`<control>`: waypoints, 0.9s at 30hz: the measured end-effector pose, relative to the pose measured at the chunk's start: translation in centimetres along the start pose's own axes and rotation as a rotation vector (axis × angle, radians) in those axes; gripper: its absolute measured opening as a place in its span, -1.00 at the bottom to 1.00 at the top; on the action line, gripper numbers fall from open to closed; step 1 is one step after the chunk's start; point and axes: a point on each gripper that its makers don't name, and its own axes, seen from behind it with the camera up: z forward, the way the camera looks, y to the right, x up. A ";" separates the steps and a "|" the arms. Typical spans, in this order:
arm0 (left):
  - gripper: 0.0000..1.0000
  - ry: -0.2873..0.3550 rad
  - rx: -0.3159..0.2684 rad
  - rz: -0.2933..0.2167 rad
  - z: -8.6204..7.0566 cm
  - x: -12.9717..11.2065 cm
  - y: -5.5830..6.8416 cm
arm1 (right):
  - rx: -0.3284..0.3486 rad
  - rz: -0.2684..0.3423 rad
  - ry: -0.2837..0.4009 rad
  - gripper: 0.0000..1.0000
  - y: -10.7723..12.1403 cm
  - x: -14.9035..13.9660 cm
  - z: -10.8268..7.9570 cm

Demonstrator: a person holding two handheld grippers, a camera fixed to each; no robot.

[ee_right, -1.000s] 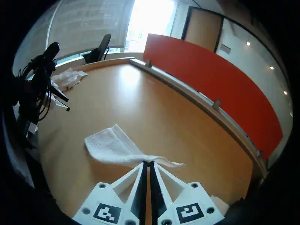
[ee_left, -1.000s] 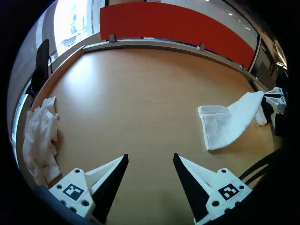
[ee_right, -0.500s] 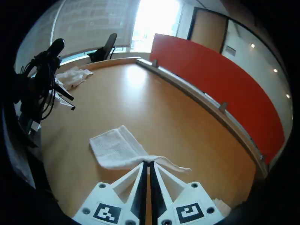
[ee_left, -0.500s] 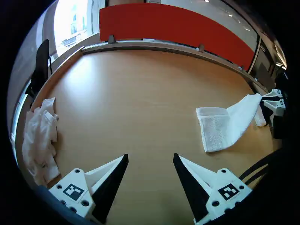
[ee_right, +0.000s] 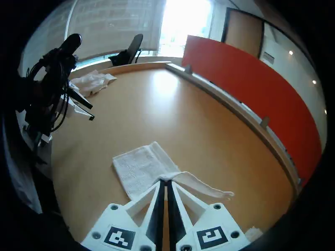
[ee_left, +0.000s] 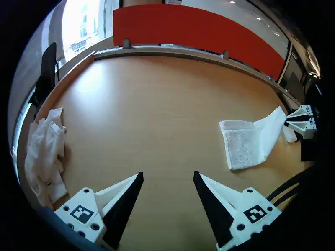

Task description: Fold towel

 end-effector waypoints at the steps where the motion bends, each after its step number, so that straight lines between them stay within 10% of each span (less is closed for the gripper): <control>1: 0.77 0.001 0.000 -0.001 -0.1 0.0 0.0 | 0.006 0.000 0.000 -0.92 -0.3 0.1 0.3; 27: 0.77 0.040 0.041 -0.063 -2.8 0.3 -2.7 | 0.183 -0.098 -0.044 -0.92 -6.5 1.4 5.3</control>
